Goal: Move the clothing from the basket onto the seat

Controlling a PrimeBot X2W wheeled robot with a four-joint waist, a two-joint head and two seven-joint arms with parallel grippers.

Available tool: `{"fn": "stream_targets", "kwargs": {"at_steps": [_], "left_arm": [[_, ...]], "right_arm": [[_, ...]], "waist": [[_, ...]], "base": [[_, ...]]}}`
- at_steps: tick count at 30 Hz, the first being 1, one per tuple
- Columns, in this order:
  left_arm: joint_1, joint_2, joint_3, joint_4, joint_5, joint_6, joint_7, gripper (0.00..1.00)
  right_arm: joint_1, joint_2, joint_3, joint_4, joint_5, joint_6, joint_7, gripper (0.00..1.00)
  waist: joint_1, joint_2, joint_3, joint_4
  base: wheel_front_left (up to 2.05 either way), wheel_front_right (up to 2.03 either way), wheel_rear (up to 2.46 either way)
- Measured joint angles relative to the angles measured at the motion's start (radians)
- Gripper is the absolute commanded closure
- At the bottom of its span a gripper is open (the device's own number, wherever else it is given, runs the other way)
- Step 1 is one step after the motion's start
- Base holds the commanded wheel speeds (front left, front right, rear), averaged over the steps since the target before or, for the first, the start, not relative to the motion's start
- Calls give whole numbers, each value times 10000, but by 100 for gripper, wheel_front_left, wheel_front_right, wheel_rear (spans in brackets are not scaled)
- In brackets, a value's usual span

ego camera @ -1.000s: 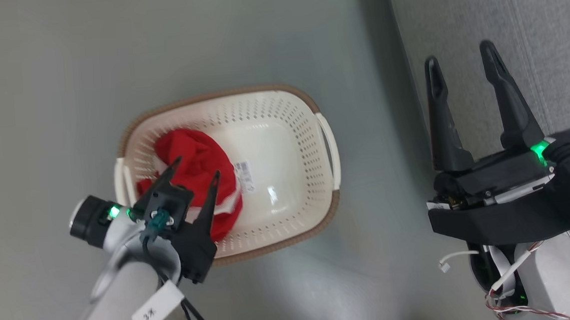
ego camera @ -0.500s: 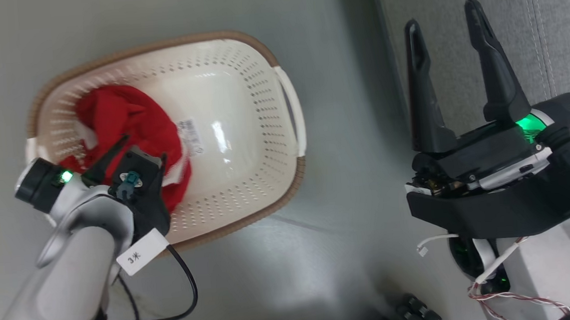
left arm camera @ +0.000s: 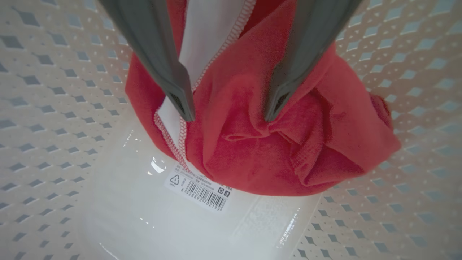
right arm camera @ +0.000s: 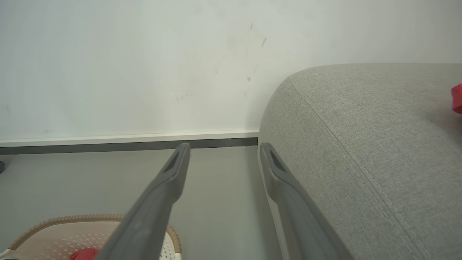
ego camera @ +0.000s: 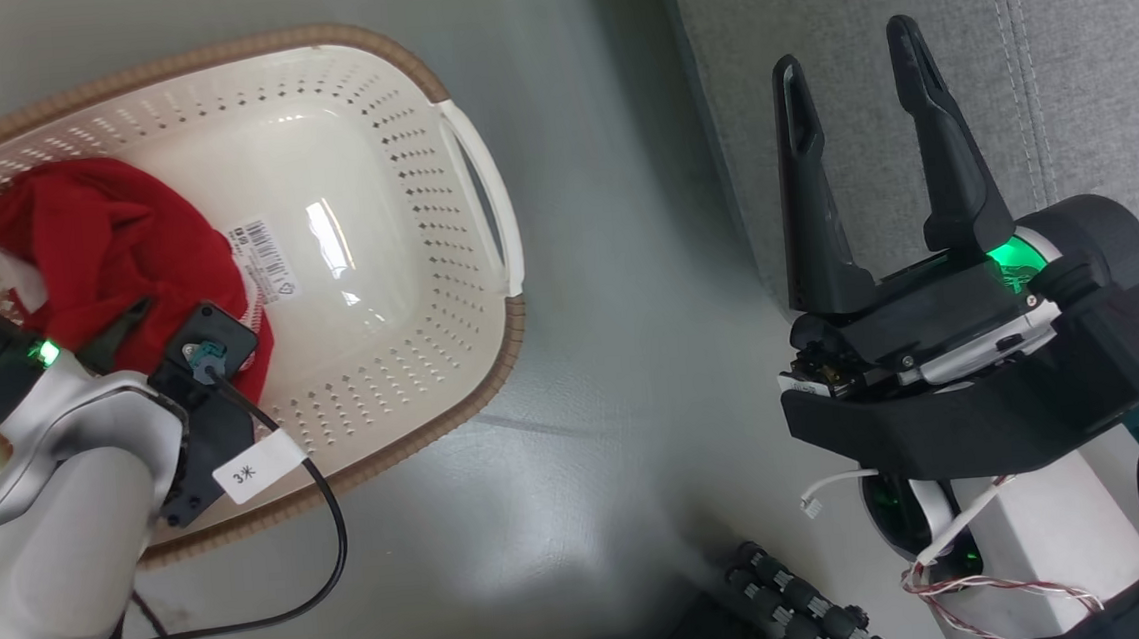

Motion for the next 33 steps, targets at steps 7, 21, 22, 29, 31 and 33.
{"fn": "stream_targets", "kwargs": {"at_steps": [7,21,22,29,31,33], "left_arm": [[-244,27,-245,679,345,0,598,25],[-353,-819,176,1267,-274,224,357,100],[-347,-934,263,1267,-399,253,245,100],[-175,-1613,725,1208,-1070,370,-685,100],[-137,-1768,894,1168,-1290,380,-991,100],[-35,-1952,1170,1097,-1678,428,-1313,100]], "right_arm": [[-19,21,38,299,182,0,-213,0],[-181,35,-23,773,504,-27,-512,0],[-181,35,-44,811,495,-27,-514,0],[-186,35,-173,1095,349,-27,-527,0],[-186,35,-199,1195,297,-27,-558,0],[-185,33,-236,1248,251,-27,-598,0]], "waist": [[0,0,115,-235],[-1,-1,-223,-44],[-1,-1,-264,-5],[-1,-1,-639,336],[-1,-1,-775,443],[-1,-1,-930,553]], "base": [[0,0,0],[0,0,0],[0,0,0],[0,0,0],[0,0,0],[0,0,0]]}}
